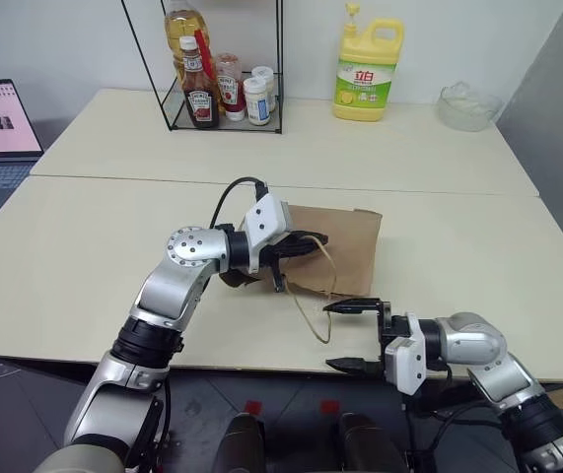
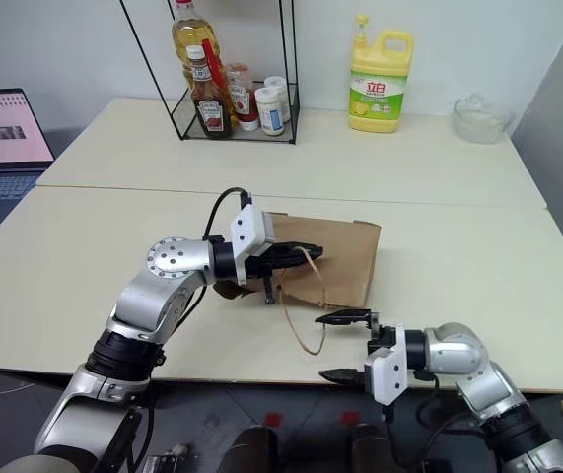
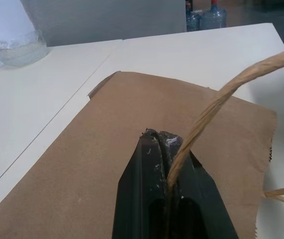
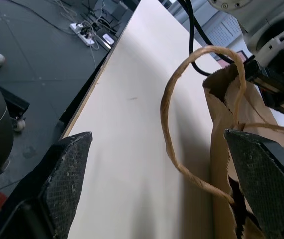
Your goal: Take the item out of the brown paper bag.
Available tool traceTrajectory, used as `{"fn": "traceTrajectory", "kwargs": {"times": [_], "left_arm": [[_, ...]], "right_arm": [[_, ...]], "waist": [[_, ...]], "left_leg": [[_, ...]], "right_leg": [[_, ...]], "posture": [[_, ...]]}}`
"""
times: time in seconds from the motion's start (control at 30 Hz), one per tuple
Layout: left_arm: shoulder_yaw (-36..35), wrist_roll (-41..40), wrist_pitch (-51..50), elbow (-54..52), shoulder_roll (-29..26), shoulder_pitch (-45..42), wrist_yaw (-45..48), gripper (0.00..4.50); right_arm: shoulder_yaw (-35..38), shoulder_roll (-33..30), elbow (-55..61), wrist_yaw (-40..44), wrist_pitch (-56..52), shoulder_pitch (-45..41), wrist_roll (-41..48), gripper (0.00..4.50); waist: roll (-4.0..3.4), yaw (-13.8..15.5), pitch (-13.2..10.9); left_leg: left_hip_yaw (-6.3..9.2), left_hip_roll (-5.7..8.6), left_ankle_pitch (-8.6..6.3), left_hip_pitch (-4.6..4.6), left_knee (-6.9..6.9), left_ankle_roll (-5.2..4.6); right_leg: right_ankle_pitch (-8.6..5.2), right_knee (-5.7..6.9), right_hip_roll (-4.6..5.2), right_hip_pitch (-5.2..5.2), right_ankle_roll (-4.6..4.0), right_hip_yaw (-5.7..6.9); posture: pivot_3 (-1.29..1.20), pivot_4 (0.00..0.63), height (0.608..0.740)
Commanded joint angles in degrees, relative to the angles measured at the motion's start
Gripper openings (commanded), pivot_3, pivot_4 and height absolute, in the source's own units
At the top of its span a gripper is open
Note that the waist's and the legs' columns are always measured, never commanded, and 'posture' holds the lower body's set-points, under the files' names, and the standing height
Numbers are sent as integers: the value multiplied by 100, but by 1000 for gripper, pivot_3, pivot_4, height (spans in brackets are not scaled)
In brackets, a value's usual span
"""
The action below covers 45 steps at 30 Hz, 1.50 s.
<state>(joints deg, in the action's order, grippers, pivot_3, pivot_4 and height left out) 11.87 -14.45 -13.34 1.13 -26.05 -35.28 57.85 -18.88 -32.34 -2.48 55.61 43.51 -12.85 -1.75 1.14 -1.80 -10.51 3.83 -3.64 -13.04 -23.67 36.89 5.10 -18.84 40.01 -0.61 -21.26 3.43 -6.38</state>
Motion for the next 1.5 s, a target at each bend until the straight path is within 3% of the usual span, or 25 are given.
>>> {"fn": "traceTrajectory", "kwargs": {"times": [0.03, 0.07, 0.2, 0.53, 0.9, 1.37, 1.5], "left_arm": [[-106, -4, 15, -103, 28, -137, -72, 33], [-106, -2, 8, -122, 25, -126, -74, 33], [-111, 7, -6, -110, 23, -133, -98, 0], [-154, 42, 33, -2, -16, -222, -136, 0], [-394, 115, 125, 962, 109, -1120, -334, 0], [-588, 132, -31, 1355, 326, -1630, -621, 0], [-576, 101, -82, 1250, 335, -1579, -602, 0]], "right_arm": [[-104, 168, -118, -158, 122, -257, -38, 4500], [-144, 215, -152, -173, 111, -316, -41, 4500], [-212, 361, -294, -234, -67, -512, 30, 3628], [-245, 374, -518, -266, -131, -621, 57, 24], [-586, 206, -645, -181, -929, -585, -698, 24], [-531, 11, -451, -306, -1283, -409, -742, 24], [-347, -66, 79, -124, -1868, -326, -226, 894]], "waist": [[0, -2, 0], [0, -2, 0], [0, -1, 0], [0, 0, 0], [0, 3, 0], [0, 2, 0], [0, 2, 0]], "left_leg": [[0, 0, 0, 1, 0, 0], [0, 0, 0, 1, 0, 0], [1, 0, 0, 1, 0, 0], [1, 1, 0, 1, 0, 0], [4, 2, 0, 0, 1, 0], [9, 3, 0, -2, 2, 0], [10, 3, 0, -2, 2, 1]], "right_leg": [[0, 1, 0, 0, 0, 0], [0, 2, 0, 0, 0, 0], [0, 1, 0, 0, 0, 1], [0, 1, 1, 1, 0, 1], [0, 2, 1, 1, 0, 5], [0, 0, 2, 3, 0, 11], [0, 0, 2, 5, 0, 12]], "posture": [[0, 150, 740], [0, 150, 740], [0, 150, 740], [0, 150, 740], [0, 150, 740], [0, 150, 740], [0, 150, 740]]}}
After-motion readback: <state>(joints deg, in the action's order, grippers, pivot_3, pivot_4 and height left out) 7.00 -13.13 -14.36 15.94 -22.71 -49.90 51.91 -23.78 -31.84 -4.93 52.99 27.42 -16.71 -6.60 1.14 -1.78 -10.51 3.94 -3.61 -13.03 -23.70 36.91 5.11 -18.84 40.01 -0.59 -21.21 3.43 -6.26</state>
